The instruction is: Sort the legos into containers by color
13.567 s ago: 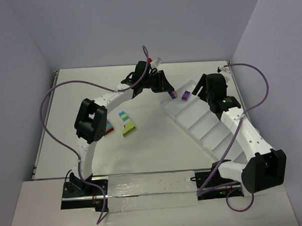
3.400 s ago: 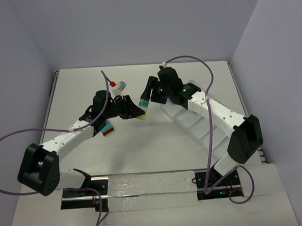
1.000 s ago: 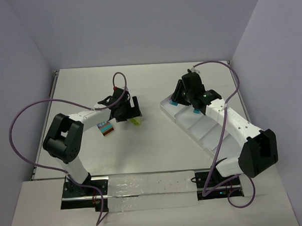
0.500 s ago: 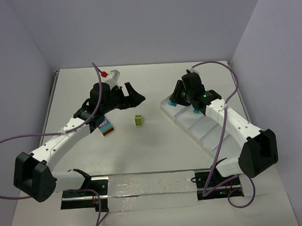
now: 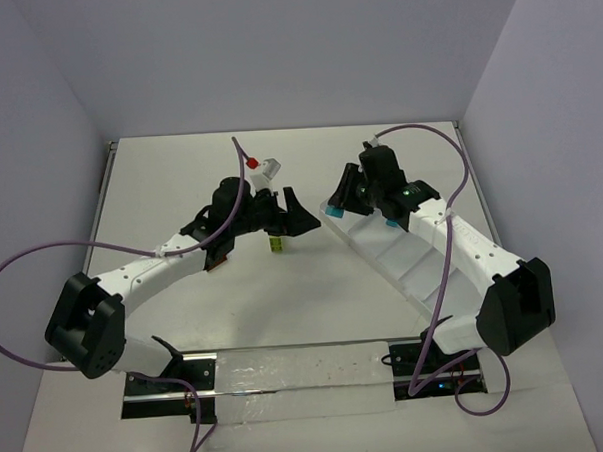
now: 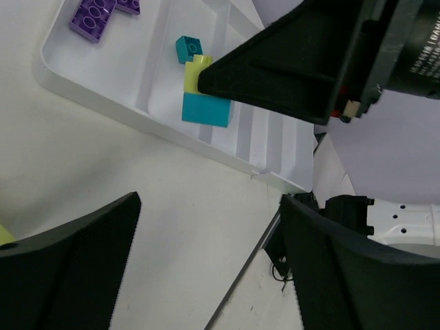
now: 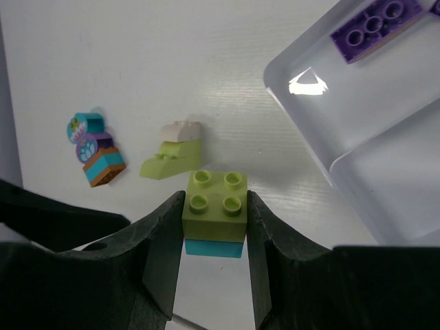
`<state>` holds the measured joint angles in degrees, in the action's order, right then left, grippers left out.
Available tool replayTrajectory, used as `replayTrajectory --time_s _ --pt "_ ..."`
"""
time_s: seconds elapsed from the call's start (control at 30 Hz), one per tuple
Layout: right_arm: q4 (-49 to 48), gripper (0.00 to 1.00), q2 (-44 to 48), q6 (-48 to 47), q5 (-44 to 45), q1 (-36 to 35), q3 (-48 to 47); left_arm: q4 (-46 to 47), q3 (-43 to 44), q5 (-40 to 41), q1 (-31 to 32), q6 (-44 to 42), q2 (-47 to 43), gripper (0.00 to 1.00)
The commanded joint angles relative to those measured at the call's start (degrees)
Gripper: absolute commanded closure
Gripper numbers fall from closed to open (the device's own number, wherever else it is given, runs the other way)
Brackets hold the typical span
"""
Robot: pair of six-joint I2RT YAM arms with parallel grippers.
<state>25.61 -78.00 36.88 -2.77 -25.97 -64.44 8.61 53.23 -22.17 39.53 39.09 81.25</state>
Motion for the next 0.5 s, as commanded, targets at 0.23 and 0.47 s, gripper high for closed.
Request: replayTrajectory --time_s 0.23,0.47 --pt "-3.8 0.98 0.7 1.4 -7.0 -1.1 -3.2 7.2 5.6 1.6 1.8 0.1 6.8 0.33" --pt "-4.3 0.98 0.4 1.4 -8.2 -1.0 -3.0 8.7 7.1 0.3 2.1 1.0 9.1 0.34"
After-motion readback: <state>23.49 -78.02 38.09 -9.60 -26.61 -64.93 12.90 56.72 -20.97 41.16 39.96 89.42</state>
